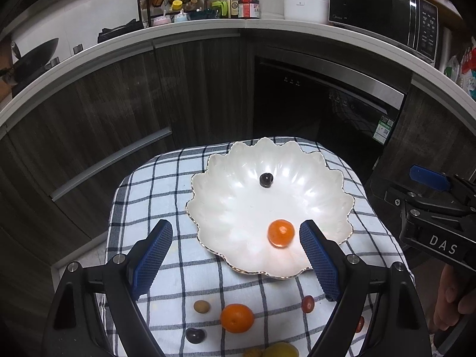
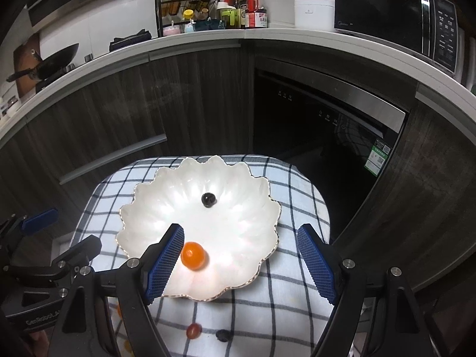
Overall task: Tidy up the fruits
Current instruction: 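Withdraw both tools from the bowl toward the remaining fruits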
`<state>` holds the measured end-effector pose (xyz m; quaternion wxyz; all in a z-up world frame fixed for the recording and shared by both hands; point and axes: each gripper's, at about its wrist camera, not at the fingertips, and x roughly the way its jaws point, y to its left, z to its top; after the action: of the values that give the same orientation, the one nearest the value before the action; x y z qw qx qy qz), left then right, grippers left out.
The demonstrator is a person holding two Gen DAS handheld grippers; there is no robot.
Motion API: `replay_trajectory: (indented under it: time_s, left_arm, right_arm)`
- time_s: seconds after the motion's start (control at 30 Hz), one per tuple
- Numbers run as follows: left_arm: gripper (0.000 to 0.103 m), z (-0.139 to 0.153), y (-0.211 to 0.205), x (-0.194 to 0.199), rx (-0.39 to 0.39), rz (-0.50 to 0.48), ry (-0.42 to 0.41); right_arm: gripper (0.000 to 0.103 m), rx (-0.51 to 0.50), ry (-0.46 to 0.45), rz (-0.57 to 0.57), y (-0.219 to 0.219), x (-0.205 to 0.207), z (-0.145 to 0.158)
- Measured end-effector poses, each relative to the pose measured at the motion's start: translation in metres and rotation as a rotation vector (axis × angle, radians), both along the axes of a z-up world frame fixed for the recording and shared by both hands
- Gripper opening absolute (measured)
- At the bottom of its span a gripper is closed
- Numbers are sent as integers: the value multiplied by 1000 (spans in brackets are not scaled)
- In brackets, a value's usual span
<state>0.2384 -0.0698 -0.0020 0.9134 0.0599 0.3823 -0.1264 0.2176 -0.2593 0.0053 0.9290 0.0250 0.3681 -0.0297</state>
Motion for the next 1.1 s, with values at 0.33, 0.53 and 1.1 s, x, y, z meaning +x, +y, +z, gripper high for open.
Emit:
replay_trajectory:
  time_s: [0.33,0.53,1.1]
  left_arm:
    - [88,6,0,-21,-8,-5,-21]
    - [88,9,1,-35,-16,-12,-30]
    - [88,4,-1,-66,0,-26,-52]
  right_arm:
    - [79,6,-13,6,0,-17,4]
    - [79,5,-20,8,-1,-29,6]
    - [79,7,-19,14,-1,-60,2]
